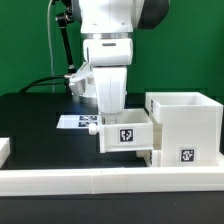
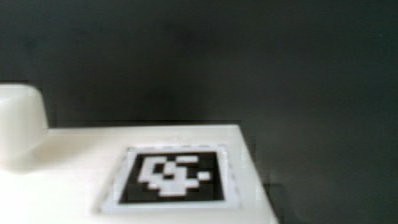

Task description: Assemble drawer

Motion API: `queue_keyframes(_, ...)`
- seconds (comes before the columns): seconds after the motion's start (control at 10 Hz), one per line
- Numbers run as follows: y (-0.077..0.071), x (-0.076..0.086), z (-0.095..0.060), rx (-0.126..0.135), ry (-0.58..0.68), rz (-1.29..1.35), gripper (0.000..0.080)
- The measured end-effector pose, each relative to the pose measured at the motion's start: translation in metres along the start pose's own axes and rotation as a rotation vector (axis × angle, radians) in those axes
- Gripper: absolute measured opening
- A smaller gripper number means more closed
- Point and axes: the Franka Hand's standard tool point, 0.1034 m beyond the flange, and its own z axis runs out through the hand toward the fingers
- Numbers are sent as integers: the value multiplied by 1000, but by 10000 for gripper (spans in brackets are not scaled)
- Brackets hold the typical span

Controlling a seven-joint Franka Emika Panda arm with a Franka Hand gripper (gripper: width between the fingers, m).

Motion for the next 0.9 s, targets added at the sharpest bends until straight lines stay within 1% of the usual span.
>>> queue_keyframes(0.1,2,2,-1,-1,0,1,44)
queue_keyframes(0.9,1,17,2,3,10,-16,44)
